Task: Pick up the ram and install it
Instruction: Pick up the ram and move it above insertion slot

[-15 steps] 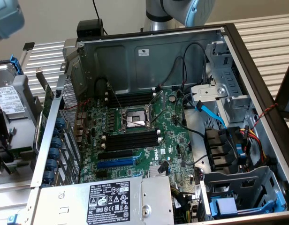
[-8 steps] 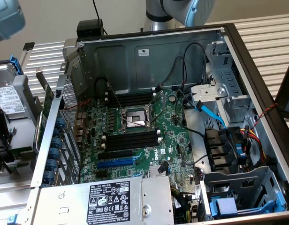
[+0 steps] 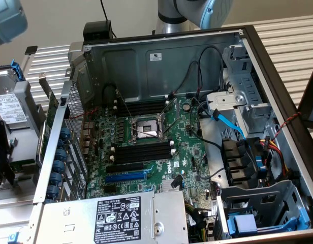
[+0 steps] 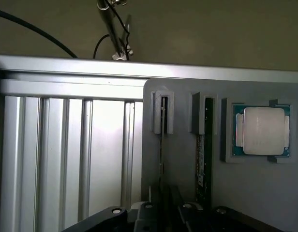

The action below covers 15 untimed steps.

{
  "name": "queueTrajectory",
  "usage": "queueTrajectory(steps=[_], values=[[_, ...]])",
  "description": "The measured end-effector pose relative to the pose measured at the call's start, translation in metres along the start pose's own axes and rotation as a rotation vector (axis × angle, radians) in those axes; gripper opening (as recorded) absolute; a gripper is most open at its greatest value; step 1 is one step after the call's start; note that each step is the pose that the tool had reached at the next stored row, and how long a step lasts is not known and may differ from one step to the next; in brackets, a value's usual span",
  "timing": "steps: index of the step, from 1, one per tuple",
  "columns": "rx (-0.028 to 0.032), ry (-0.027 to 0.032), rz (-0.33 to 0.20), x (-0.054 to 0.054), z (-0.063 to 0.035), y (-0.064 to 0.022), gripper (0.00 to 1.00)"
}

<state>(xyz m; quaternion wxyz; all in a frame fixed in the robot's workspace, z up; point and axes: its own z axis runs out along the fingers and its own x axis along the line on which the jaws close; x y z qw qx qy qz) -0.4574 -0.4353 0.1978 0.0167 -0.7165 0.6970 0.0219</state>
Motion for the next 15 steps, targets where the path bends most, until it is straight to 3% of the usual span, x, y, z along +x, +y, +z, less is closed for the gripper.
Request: queueTrajectory(steps=[3, 10, 15], values=[[-0.0001, 0.0001, 0.0, 0.0, 0.0, 0.0, 0.13], [0.0002, -0.0001, 0.0, 0.0, -0.0008, 0.0, 0.13], [0.0001, 0.0, 0.0, -0.001, -0.0147, 0.0001, 0.13]])
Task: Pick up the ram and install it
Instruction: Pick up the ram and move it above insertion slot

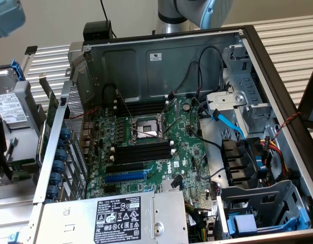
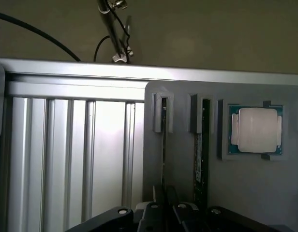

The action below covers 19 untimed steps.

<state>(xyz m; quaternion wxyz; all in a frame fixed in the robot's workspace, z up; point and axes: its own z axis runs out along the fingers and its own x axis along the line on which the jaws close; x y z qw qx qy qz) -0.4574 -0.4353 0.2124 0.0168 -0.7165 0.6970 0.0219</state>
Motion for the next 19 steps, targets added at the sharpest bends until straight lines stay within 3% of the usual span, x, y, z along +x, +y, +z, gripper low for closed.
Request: queueTrajectory(steps=[12, 19], values=[[0.0001, 0.0, 0.0, -0.003, -0.0528, 0.0004, 0.13], [-0.0015, 0.0001, -0.035, -0.003, -0.0837, 0.0006, 0.13]])
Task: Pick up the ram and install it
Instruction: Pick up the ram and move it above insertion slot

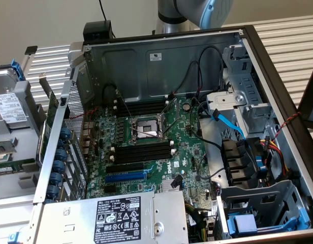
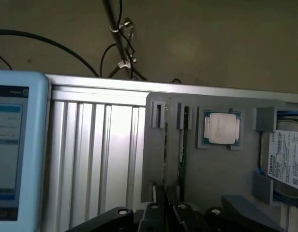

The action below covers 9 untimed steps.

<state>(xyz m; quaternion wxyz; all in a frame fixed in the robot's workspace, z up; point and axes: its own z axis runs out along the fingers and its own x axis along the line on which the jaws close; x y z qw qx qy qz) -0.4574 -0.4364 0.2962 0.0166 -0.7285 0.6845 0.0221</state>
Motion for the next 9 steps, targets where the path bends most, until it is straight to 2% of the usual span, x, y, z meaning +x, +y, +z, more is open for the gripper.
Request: queueTrajectory(steps=[2, 6, 9], values=[[-0.0002, -0.003, -0.011, 0.0, -0.0063, -0.0001, 0.13], [0.0019, -0.0263, -0.02, 0.003, -0.0137, -0.0026, 0.13], [0.0027, -0.0406, -0.021, 0.005, -0.0203, -0.0071, 0.13]])
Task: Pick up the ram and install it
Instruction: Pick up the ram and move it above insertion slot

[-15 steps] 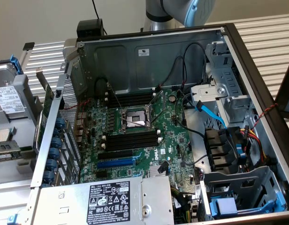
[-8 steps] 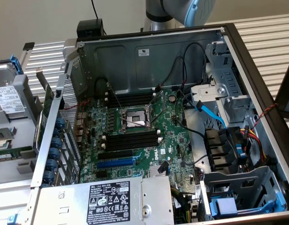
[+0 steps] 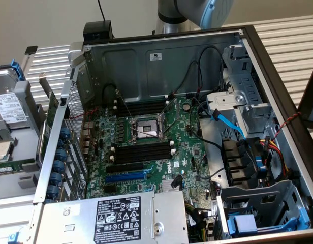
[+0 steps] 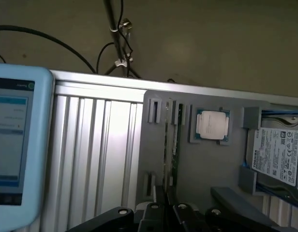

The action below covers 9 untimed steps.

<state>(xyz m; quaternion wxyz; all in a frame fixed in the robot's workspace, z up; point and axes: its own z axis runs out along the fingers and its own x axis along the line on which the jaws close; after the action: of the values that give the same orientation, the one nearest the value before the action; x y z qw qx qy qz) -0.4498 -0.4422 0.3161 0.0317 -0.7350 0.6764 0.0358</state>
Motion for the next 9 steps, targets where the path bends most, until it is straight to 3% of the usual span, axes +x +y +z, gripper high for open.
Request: queueTrajectory(steps=[3, 9], values=[[0.0004, -0.0053, -0.001, 0.002, -0.0054, -0.0047, 0.13], [0.0001, -0.0056, -0.003, 0.004, -0.0137, -0.0148, 0.13]])
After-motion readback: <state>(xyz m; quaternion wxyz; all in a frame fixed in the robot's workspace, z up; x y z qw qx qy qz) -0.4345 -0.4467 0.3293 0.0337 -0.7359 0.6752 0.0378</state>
